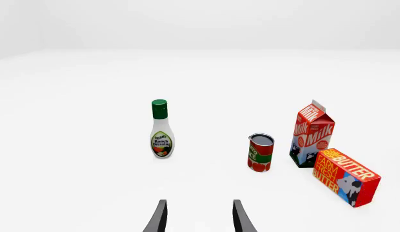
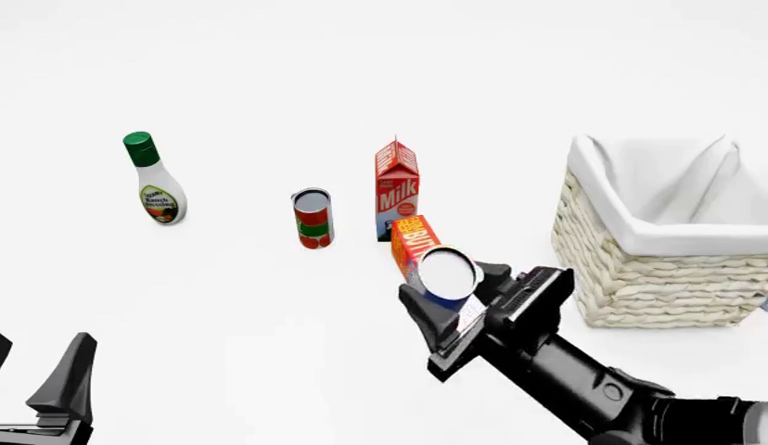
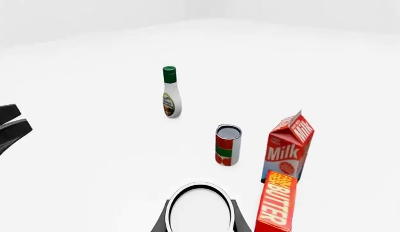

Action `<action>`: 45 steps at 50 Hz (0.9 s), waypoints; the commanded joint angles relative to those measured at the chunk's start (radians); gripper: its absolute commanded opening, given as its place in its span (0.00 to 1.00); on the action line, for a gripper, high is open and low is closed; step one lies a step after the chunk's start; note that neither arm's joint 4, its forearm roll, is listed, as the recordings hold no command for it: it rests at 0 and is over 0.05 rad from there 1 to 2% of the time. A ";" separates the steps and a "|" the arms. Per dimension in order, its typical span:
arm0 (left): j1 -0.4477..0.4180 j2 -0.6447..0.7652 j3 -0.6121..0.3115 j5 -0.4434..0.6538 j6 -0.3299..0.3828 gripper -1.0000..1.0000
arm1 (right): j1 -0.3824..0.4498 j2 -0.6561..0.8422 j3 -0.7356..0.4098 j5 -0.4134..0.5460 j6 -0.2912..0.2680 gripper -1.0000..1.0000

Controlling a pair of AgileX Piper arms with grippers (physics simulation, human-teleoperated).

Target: Pick the alphabet soup and place it in the basket.

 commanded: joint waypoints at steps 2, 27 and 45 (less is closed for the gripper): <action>0.000 0.000 0.000 0.000 0.000 1.00 | -0.017 -0.324 0.037 0.155 -0.001 0.00; 0.000 0.000 0.000 0.000 0.000 1.00 | -0.167 -0.772 -0.066 0.530 -0.068 0.00; 0.000 0.000 0.000 0.000 0.000 1.00 | -0.361 -0.881 -0.129 0.666 -0.101 0.00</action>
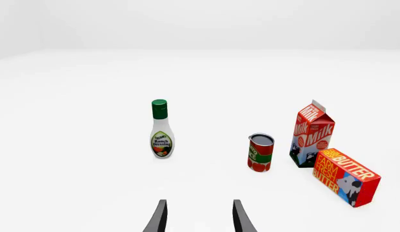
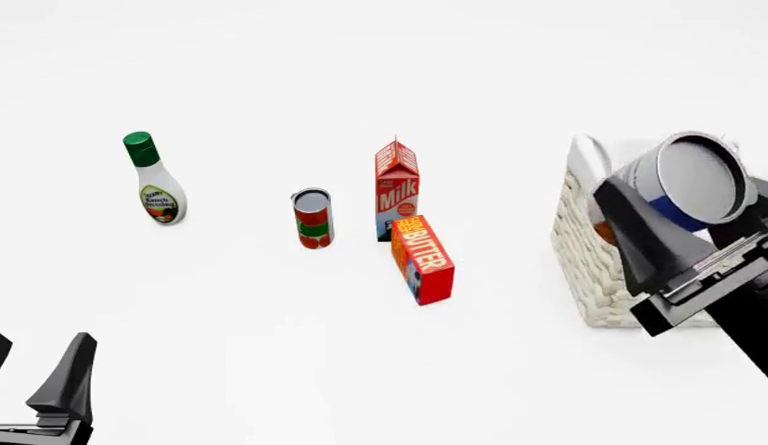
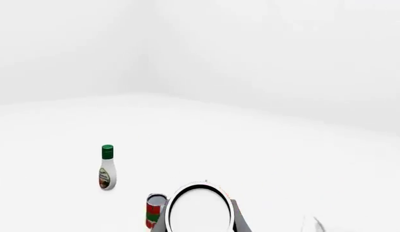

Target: Pick the alphabet soup and place it in the basket.

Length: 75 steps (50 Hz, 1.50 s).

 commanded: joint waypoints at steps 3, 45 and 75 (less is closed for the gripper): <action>0.000 0.000 0.000 0.000 0.000 1.00 | -0.144 -0.097 -0.057 0.105 -0.006 0.00; 0.000 0.000 0.000 0.000 0.000 1.00 | -0.522 -0.119 -0.183 0.242 -0.040 0.00; 0.000 0.000 0.000 0.000 0.000 1.00 | -0.600 0.175 -0.312 0.206 -0.102 0.00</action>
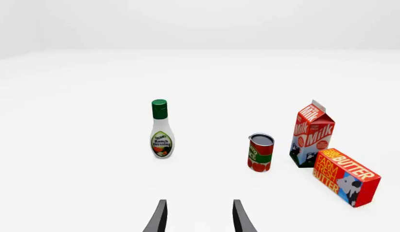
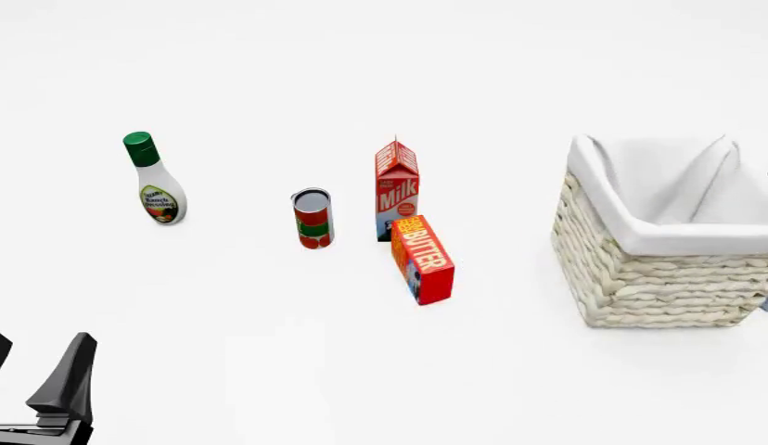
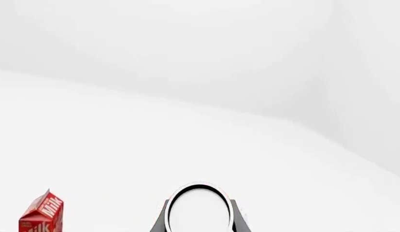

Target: Pick the alphabet soup and place it in the basket.

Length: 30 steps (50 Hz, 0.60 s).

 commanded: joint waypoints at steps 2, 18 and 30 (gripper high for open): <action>0.000 0.000 0.000 0.000 0.000 1.00 | -0.010 0.136 -0.067 -0.019 -0.010 0.00; 0.000 0.000 0.000 0.000 0.000 1.00 | -0.008 0.251 -0.141 0.028 -0.070 0.00; 0.000 0.000 0.000 0.000 0.000 1.00 | -0.041 0.350 -0.195 0.075 -0.080 0.00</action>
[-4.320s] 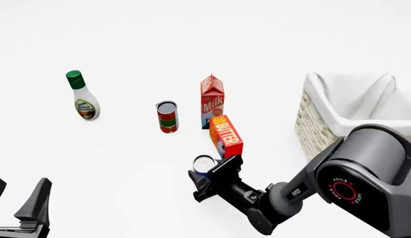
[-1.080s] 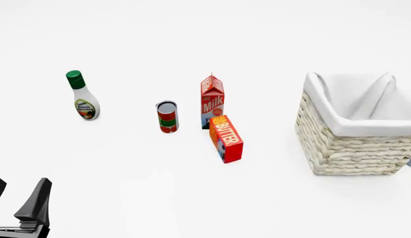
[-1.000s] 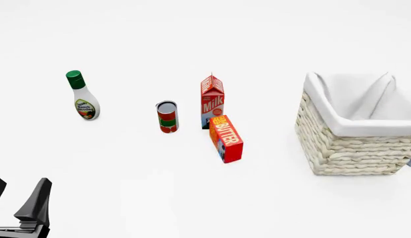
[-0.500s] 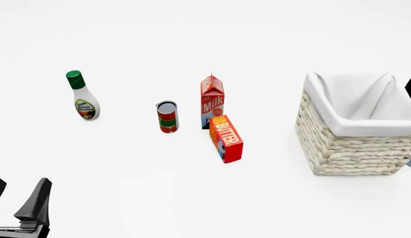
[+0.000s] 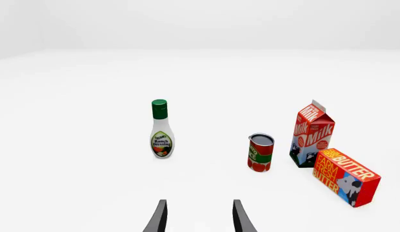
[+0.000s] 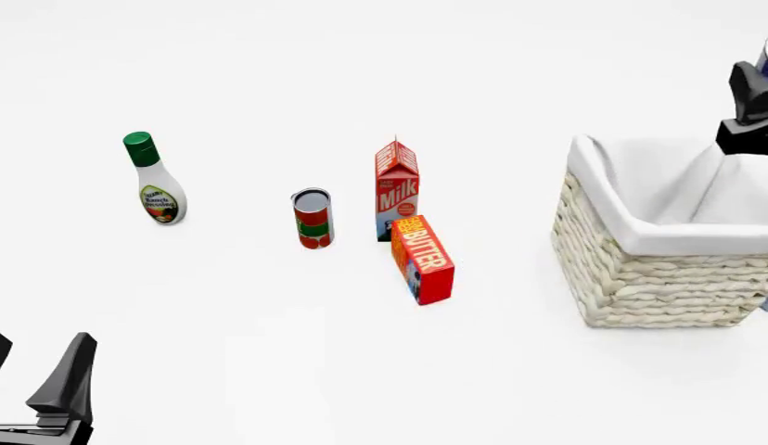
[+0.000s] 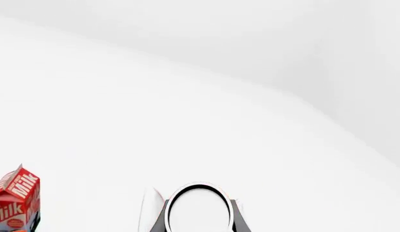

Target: Pick the alphabet soup and place it in the basket.

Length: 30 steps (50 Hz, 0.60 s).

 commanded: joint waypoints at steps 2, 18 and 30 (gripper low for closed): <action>0.000 0.000 0.000 0.000 0.000 1.00 | -0.025 0.094 -0.050 0.031 -0.005 0.00; 0.000 0.000 0.000 0.000 0.000 1.00 | -0.070 0.211 -0.104 0.090 -0.052 0.00; 0.000 0.000 0.000 0.000 0.000 1.00 | -0.054 0.223 -0.121 0.148 -0.082 0.00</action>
